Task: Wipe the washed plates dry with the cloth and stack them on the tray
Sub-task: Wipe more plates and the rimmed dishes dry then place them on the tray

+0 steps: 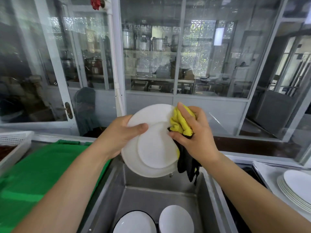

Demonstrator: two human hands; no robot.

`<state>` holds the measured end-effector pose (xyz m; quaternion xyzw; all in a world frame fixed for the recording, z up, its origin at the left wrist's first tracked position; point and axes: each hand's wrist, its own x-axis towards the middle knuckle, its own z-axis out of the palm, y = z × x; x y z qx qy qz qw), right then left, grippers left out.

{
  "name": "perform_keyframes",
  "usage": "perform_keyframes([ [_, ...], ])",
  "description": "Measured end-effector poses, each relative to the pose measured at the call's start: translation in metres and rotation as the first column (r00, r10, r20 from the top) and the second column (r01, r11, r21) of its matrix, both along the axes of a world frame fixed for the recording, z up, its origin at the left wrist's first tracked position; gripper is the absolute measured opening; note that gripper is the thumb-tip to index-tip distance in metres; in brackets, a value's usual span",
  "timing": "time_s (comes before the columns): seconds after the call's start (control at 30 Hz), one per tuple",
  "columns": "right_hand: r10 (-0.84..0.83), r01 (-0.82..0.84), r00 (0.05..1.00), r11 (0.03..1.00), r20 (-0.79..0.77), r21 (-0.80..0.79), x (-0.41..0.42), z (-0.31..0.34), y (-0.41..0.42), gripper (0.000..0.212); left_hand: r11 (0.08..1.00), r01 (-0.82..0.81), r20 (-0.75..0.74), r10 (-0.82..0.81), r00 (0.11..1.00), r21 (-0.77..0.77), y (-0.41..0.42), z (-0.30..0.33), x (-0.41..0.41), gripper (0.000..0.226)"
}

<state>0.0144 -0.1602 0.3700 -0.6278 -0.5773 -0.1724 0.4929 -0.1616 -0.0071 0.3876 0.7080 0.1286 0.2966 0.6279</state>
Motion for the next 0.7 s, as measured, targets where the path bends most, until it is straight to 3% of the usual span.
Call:
perform_keyframes([
  [0.13, -0.01, 0.04, 0.903, 0.997, 0.429, -0.062, -0.006, 0.021, 0.005, 0.07, 0.985, 0.034, -0.07, -0.022, 0.997, 0.17, -0.011, -0.002, 0.008, 0.034],
  [0.23, 0.019, 0.021, 0.875, 0.997, 0.484, -0.077, -0.005, 0.029, 0.007, 0.069, 0.983, 0.007, -0.039, 0.0, 0.999, 0.182, -0.016, -0.002, 0.012, 0.034],
  [0.33, 0.02, -0.016, 0.959, 1.0, 0.283, -0.015, 0.001, 0.023, 0.009, 0.071, 0.99, -0.07, 0.034, 0.067, 0.997, 0.118, -0.02, -0.002, 0.011, 0.035],
  [0.43, 0.06, -0.044, 0.989, 0.992, -0.136, 0.122, 0.006, 0.011, 0.013, 0.069, 0.986, -0.163, 0.142, 0.164, 0.976, -0.019, -0.028, -0.001, 0.012, 0.024],
  [0.5, 0.075, 0.011, 0.898, 0.981, -0.433, 0.191, 0.005, 0.0, 0.016, 0.06, 0.962, -0.231, 0.238, 0.26, 0.936, -0.143, -0.036, -0.001, 0.016, 0.014],
  [0.57, 0.133, 0.037, 0.741, 0.97, -0.658, 0.239, -0.003, -0.011, 0.02, 0.041, 0.935, -0.26, 0.318, 0.329, 0.89, -0.239, -0.046, -0.002, 0.023, 0.008],
  [0.63, 0.2, 0.054, 0.616, 0.954, -0.762, 0.294, -0.012, -0.017, 0.022, 0.023, 0.926, -0.268, 0.34, 0.351, 0.873, -0.267, -0.053, -0.006, 0.029, 0.006],
  [0.7, 0.213, 0.061, 0.601, 0.949, -0.771, 0.31, -0.011, -0.019, 0.019, 0.022, 0.934, -0.232, 0.305, 0.313, 0.899, -0.273, -0.049, -0.01, 0.027, 0.01],
])
